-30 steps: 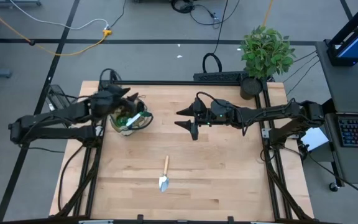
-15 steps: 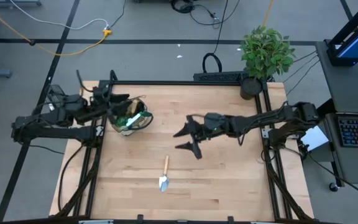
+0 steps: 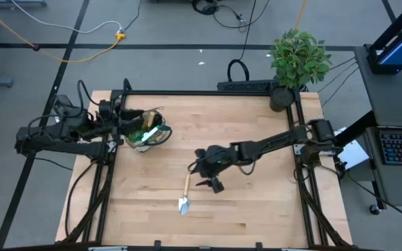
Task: Pick & Place Garden tools in Gardening bag
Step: Put the trowel into the gardening bag
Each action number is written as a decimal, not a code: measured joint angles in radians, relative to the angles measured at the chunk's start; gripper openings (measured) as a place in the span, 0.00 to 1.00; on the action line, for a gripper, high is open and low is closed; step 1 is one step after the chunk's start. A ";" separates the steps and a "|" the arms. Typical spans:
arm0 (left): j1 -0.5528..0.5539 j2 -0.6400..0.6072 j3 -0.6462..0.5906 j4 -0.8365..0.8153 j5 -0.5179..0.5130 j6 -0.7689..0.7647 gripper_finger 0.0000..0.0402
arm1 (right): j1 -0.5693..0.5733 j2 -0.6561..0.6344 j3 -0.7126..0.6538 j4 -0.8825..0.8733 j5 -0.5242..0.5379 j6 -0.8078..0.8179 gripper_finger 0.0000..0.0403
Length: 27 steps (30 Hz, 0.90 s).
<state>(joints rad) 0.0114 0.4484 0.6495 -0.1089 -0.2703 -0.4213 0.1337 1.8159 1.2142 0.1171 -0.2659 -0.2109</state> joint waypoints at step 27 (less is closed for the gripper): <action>-0.027 0.003 0.000 0.000 -0.001 0.034 0.59 | -0.015 0.362 0.338 -0.275 0.007 -0.299 0.56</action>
<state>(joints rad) -0.0158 0.4515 0.6495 -0.1085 -0.2714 -0.3870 0.1185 2.1777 1.5520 -0.1576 -0.2590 -0.5102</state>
